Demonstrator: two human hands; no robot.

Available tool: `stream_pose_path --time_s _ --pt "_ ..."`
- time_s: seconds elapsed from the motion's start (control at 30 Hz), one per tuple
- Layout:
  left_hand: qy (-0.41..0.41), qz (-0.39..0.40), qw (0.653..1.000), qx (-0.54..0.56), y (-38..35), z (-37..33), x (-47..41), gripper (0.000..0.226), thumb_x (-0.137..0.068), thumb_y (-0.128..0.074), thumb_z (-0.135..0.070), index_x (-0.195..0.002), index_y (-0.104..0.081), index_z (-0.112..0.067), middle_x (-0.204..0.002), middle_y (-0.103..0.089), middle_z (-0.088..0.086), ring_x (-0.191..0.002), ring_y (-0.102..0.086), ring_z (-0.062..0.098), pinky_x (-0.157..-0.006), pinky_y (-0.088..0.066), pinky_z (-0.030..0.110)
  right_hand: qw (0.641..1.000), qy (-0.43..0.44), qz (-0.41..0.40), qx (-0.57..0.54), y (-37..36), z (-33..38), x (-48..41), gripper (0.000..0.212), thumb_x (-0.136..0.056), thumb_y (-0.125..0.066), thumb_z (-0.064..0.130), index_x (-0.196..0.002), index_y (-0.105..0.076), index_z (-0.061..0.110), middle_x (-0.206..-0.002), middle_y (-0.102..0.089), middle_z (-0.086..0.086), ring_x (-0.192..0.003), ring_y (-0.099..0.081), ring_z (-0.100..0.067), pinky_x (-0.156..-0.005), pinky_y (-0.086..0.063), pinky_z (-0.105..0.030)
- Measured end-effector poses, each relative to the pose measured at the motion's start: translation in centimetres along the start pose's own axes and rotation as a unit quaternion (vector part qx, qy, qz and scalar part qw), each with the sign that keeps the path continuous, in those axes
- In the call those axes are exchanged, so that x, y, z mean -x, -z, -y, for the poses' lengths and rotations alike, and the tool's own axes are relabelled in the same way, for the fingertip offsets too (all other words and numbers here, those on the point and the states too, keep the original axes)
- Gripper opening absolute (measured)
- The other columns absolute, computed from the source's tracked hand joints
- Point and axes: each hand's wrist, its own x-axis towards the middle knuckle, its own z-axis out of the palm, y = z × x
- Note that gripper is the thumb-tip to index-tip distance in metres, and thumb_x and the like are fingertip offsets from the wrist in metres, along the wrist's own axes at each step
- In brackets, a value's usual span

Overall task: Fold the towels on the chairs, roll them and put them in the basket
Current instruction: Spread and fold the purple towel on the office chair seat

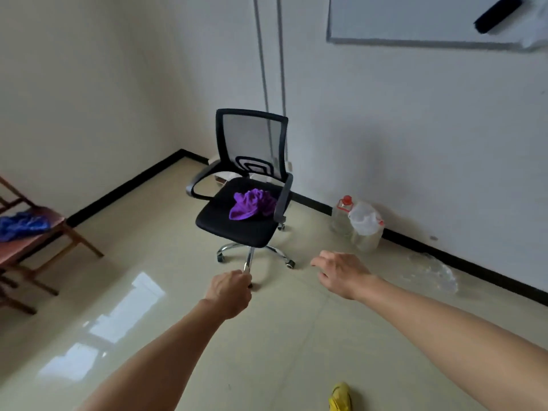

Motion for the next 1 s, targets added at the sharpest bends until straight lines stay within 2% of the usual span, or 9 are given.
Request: stream_pose_path --time_s 0.07,0.2,0.33,0.47,0.6,0.7,0.8,1.0 --pt "0.020 0.006 1.000 0.019 -0.6 2.7 -1.9 0.030 -0.093 -0.044 -0.031 -0.118 -0.058 -0.023 -0.114 -0.061 0.000 -0.103 -0.060 0.025 -0.080 -0.044 0.033 1.000 0.023 0.015 0.004 -0.6 0.2 -4.7 0.031 -0.094 -0.042 0.026 -0.122 -0.056 0.024 -0.114 -0.058 -0.002 -0.099 -0.061 -0.027 -0.079 -0.050 -0.037" --pt "0.053 0.005 0.998 0.029 -0.6 7.4 -7.6 0.027 -0.092 -0.043 -0.031 -0.110 -0.059 -0.018 -0.110 -0.062 0.002 -0.099 -0.060 0.026 -0.076 -0.042 0.031 0.997 0.063 0.032 0.008 -1.3 -0.1 -13.9 0.032 -0.094 -0.043 0.027 -0.125 -0.054 0.024 -0.116 -0.058 -0.002 -0.101 -0.061 -0.027 -0.080 -0.048 -0.035" --pt "0.097 0.002 0.994 0.059 0.9 11.4 -14.6 0.026 -0.091 -0.046 -0.031 -0.106 -0.061 -0.017 -0.107 -0.063 0.001 -0.096 -0.061 0.026 -0.071 -0.038 0.028 0.996 0.078 0.045 0.013 -1.1 -1.4 -23.3 0.030 -0.094 -0.043 0.025 -0.121 -0.054 0.023 -0.113 -0.058 -0.003 -0.096 -0.061 -0.026 -0.075 -0.046 -0.034" --pt "0.136 -0.025 0.984 0.108 3.2 15.0 -20.2 0.026 -0.091 -0.047 -0.030 -0.109 -0.062 -0.019 -0.109 -0.063 0.000 -0.097 -0.060 0.026 -0.073 -0.042 0.029 0.994 0.085 0.057 0.033 -0.1 -3.0 -31.8 0.034 -0.094 -0.043 0.025 -0.127 -0.052 0.022 -0.113 -0.057 -0.003 -0.097 -0.059 -0.025 -0.074 -0.042 -0.033" --pt "0.164 -0.005 0.976 0.143 3.8 19.8 -23.7 0.027 -0.092 -0.047 -0.028 -0.112 -0.060 -0.017 -0.111 -0.062 0.003 -0.099 -0.059 0.027 -0.082 -0.049 0.034 0.991 0.102 0.086 0.029 0.2 -2.4 -39.9 0.036 -0.095 -0.044 0.025 -0.131 -0.050 0.023 -0.119 -0.056 -0.002 -0.103 -0.059 -0.023 -0.084 -0.047 -0.035" --pt "0.174 0.013 0.975 0.140 3.5 24.3 -26.4 0.027 -0.093 -0.047 -0.029 -0.112 -0.060 -0.015 -0.111 -0.062 0.004 -0.098 -0.060 0.026 -0.083 -0.050 0.035 0.989 0.109 0.097 0.024 -0.1 -1.2 -45.0 0.035 -0.095 -0.044 0.026 -0.129 -0.051 0.022 -0.118 -0.057 -0.002 -0.102 -0.060 -0.023 -0.085 -0.047 -0.035" --pt "0.166 0.043 0.977 0.129 2.5 29.2 -30.1 0.028 -0.093 -0.047 -0.031 -0.113 -0.060 -0.017 -0.114 -0.061 0.002 -0.101 -0.060 0.024 -0.085 -0.050 0.035 0.990 0.094 0.101 0.018 -2.0 -0.2 -49.8 0.032 -0.094 -0.045 0.027 -0.125 -0.052 0.021 -0.113 -0.057 -0.001 -0.099 -0.060 -0.023 -0.083 -0.048 -0.034" --pt "0.107 0.075 0.984 0.122 1.8 38.8 -39.0 0.027 -0.092 -0.046 -0.031 -0.112 -0.059 -0.019 -0.113 -0.060 0.000 -0.102 -0.059 0.025 -0.081 -0.045 0.031 0.992 -0.007 0.119 -0.030 -5.3 1.3 -57.5 0.032 -0.094 -0.046 0.028 -0.125 -0.053 0.023 -0.114 -0.058 0.001 -0.098 -0.061 -0.021 -0.080 -0.047 -0.033"
